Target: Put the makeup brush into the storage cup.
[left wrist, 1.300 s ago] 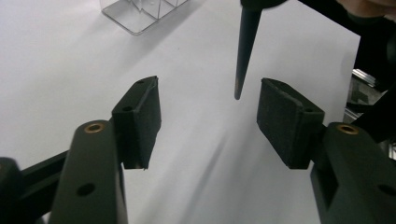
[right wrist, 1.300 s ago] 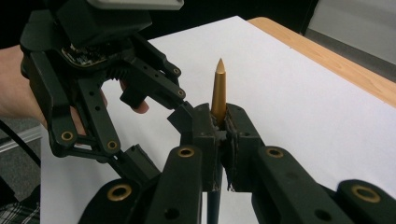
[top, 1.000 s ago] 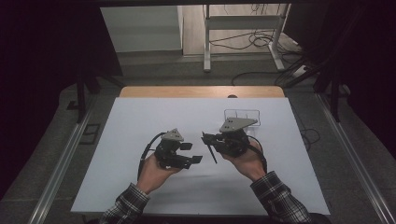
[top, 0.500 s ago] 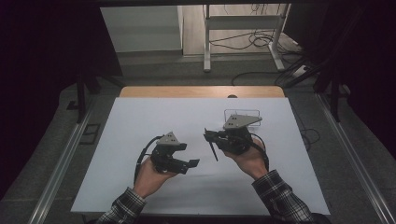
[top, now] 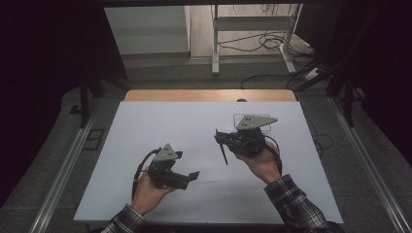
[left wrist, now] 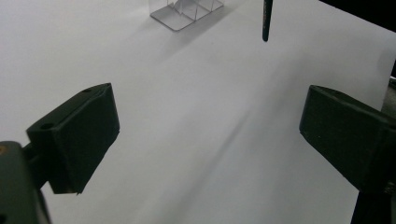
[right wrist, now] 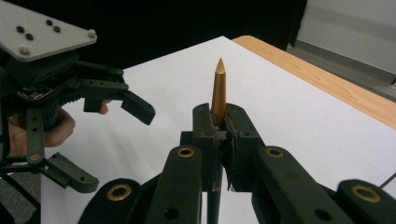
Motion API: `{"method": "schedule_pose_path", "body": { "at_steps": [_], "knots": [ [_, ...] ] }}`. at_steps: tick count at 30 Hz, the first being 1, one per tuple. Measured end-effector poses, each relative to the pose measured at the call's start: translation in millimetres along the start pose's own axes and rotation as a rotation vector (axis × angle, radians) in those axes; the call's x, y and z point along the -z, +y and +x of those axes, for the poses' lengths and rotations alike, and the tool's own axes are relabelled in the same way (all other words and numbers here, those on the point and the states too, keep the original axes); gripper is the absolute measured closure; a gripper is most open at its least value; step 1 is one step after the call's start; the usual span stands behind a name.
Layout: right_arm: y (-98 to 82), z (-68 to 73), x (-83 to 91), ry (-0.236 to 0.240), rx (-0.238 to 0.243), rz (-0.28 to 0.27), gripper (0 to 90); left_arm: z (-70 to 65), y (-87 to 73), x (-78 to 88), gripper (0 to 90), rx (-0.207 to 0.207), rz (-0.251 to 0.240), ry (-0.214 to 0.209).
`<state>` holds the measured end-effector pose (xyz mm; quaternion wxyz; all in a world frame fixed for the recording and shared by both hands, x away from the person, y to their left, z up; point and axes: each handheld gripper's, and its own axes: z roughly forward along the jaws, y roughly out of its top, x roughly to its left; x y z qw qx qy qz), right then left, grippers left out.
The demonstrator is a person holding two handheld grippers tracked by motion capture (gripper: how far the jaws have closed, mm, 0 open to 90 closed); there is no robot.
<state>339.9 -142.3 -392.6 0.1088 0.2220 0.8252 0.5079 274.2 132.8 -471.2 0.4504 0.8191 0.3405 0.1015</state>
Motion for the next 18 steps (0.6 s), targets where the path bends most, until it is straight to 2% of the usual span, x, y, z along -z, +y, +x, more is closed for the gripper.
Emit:
{"method": "schedule_pose_path", "body": {
  "at_steps": [2, 9, 12, 16, 18],
  "knots": [
    [0.6, -1.1, 0.6, -0.003, -0.002, -0.003, 83.3, -0.3, -2.9, 2.0, 3.4, 0.008, -0.007, 0.007],
    [3.7, -7.1, 5.1, -0.008, -0.018, -0.015, 83.3, 1.3, -12.4, 8.7, 0.0, 0.049, -0.033, -0.006],
    [5.2, -10.4, 6.9, -0.009, -0.027, -0.02, 83.3, 0.6, -15.1, 10.6, 0.0, 0.04, -0.014, 0.035],
    [8.3, -13.9, 10.2, -0.013, -0.033, -0.031, 83.3, 0.2, -19.4, 15.1, 0.0, 0.045, -0.029, 0.033],
    [9.9, -15.5, 12.0, -0.015, -0.031, -0.035, 83.3, -0.7, -22.1, 17.1, 0.0, 0.041, -0.035, 0.047]
  ]
}}
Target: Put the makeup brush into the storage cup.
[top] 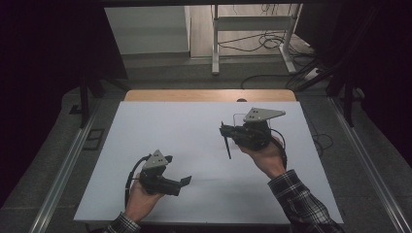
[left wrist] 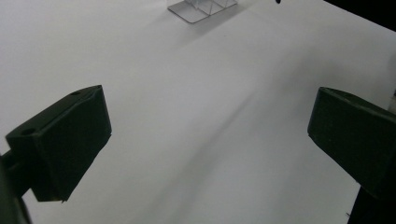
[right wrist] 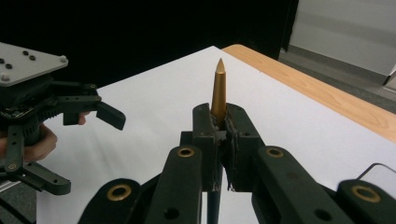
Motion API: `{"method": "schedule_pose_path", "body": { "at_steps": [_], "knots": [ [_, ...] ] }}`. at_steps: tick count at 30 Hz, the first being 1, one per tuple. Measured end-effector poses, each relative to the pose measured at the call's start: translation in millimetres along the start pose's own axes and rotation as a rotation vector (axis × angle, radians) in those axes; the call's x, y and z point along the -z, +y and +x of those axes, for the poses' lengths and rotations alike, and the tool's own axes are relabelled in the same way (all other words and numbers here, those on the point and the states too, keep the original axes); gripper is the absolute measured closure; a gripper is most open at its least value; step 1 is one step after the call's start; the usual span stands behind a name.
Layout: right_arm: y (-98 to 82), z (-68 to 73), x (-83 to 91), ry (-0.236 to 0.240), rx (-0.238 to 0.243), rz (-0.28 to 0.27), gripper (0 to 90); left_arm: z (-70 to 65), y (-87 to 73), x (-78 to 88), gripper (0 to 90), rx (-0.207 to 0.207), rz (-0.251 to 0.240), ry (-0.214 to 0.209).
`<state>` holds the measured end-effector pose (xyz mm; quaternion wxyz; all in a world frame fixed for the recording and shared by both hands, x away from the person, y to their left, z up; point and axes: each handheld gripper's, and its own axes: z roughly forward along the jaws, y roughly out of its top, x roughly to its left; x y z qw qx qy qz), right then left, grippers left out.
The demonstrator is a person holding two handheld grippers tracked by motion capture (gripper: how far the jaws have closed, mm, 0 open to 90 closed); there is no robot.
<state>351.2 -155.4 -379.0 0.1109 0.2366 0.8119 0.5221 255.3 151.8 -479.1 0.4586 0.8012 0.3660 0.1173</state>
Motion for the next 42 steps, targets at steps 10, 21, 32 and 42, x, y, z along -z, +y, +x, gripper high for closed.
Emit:
{"method": "schedule_pose_path", "body": {
  "at_steps": [10, 21, 32, 42],
  "knots": [
    [6.7, -9.1, 4.4, -0.005, -0.023, -0.022, 83.3, -4.5, -8.9, 6.1, 0.0, -0.025, 0.0, 0.045],
    [21.2, -19.7, 7.9, -0.025, -0.026, -0.033, 83.3, -7.4, -15.3, 10.6, 0.0, -0.034, 0.006, 0.062],
    [35.3, -30.2, 11.2, -0.059, -0.025, -0.049, 83.3, -12.5, -18.5, 14.4, 0.3, -0.073, -0.004, 0.063],
    [43.2, -40.6, 11.4, -0.109, -0.031, -0.054, 83.4, -11.9, -20.2, 18.2, 0.4, -0.067, -0.015, 0.066]
  ]
}}
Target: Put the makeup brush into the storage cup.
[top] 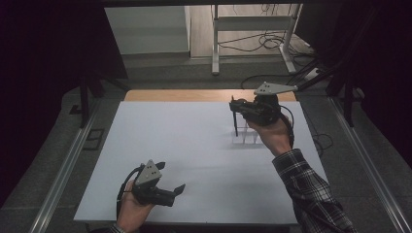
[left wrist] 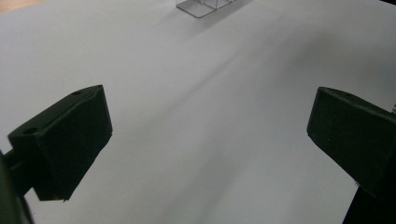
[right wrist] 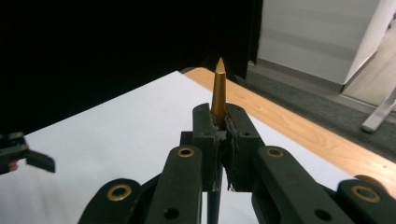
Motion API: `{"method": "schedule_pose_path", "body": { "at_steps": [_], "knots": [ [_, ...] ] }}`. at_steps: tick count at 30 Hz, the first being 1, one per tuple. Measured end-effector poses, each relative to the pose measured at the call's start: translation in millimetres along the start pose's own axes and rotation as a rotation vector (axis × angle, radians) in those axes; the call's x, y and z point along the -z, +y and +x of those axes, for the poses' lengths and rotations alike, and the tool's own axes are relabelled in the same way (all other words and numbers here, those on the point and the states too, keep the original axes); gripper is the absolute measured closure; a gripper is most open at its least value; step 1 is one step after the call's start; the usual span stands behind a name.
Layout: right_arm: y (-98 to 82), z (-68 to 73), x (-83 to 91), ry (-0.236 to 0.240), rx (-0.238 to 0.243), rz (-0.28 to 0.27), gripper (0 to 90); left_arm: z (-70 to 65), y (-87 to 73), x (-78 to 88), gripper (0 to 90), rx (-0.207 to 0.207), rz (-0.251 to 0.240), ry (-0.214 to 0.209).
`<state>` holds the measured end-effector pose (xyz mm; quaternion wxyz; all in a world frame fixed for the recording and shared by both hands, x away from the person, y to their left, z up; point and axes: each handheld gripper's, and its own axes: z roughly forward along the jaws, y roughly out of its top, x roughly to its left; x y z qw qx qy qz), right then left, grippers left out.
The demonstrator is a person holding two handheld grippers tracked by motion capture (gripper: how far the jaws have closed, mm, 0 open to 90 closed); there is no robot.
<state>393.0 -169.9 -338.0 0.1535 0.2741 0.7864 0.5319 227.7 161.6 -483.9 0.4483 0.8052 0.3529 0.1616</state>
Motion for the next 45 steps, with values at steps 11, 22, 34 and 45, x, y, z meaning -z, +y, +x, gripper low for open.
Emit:
{"method": "schedule_pose_path", "body": {
  "at_steps": [11, 22, 34, 45],
  "knots": [
    [7.4, -17.3, -3.7, -0.065, 0.0, -0.014, 83.4, 1.2, -0.6, 1.6, 0.3, -0.006, -0.004, 0.007],
    [2.4, -33.4, -17.6, -0.112, 0.008, -0.004, 83.3, 1.7, -0.7, 2.2, 0.4, -0.002, -0.012, 0.01],
    [-12.2, -47.8, -33.6, -0.145, 0.001, -0.005, 83.3, 3.6, -0.5, 4.2, 0.5, -0.009, -0.018, 0.029],
    [-24.2, -52.1, -46.7, -0.168, 0.003, 0.015, 83.3, 3.0, -0.2, 6.2, 0.5, -0.027, -0.018, 0.038]
  ]
}}
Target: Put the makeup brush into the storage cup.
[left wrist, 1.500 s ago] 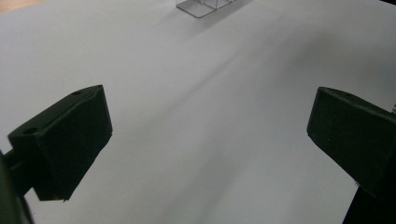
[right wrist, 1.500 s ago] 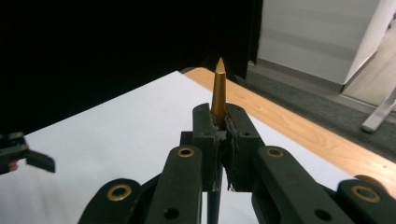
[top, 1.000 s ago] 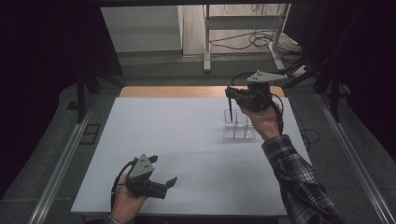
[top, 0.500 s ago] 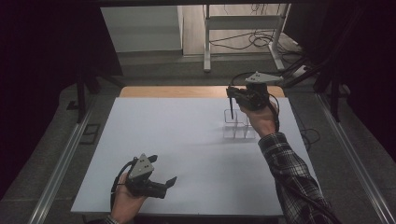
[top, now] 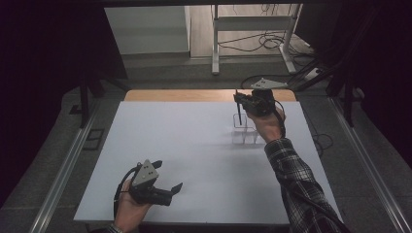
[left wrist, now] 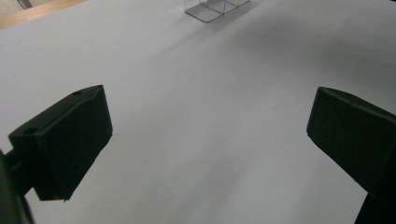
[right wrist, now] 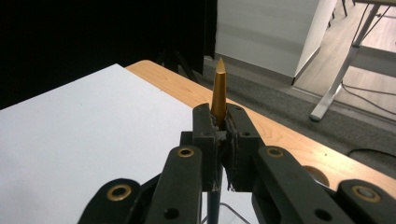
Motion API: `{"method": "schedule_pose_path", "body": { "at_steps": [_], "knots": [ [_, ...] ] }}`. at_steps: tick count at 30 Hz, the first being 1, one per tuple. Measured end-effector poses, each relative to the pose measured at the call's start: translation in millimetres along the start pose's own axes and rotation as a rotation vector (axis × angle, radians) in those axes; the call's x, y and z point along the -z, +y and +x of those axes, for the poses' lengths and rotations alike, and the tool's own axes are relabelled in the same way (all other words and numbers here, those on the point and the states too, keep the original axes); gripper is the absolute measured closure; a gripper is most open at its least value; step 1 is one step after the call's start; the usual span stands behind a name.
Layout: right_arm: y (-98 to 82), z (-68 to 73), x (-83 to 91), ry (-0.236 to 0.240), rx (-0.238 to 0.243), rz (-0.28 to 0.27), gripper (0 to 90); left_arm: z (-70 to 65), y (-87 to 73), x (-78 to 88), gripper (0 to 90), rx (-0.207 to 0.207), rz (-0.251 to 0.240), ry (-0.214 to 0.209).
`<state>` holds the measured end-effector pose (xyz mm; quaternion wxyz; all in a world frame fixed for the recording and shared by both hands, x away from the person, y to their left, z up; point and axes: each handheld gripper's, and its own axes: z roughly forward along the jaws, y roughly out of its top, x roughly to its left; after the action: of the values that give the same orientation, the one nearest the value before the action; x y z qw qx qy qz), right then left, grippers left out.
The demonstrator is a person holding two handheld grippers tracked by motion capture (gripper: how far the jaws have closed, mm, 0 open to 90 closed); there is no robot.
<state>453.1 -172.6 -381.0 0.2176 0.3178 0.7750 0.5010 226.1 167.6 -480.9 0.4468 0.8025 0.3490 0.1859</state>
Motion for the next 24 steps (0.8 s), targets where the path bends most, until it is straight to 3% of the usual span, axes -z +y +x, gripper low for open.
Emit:
{"method": "schedule_pose_path", "body": {
  "at_steps": [12, 24],
  "knots": [
    [-19.8, -1.1, -13.6, -0.014, -0.01, 0.029, 83.3, -1.1, 1.1, 5.2, 0.6, -0.006, -0.033, 0.009],
    [-37.2, -3.7, -18.6, -0.017, -0.035, 0.052, 83.2, -0.8, 1.0, 2.6, 0.5, -0.009, -0.016, 0.007]
  ]
}}
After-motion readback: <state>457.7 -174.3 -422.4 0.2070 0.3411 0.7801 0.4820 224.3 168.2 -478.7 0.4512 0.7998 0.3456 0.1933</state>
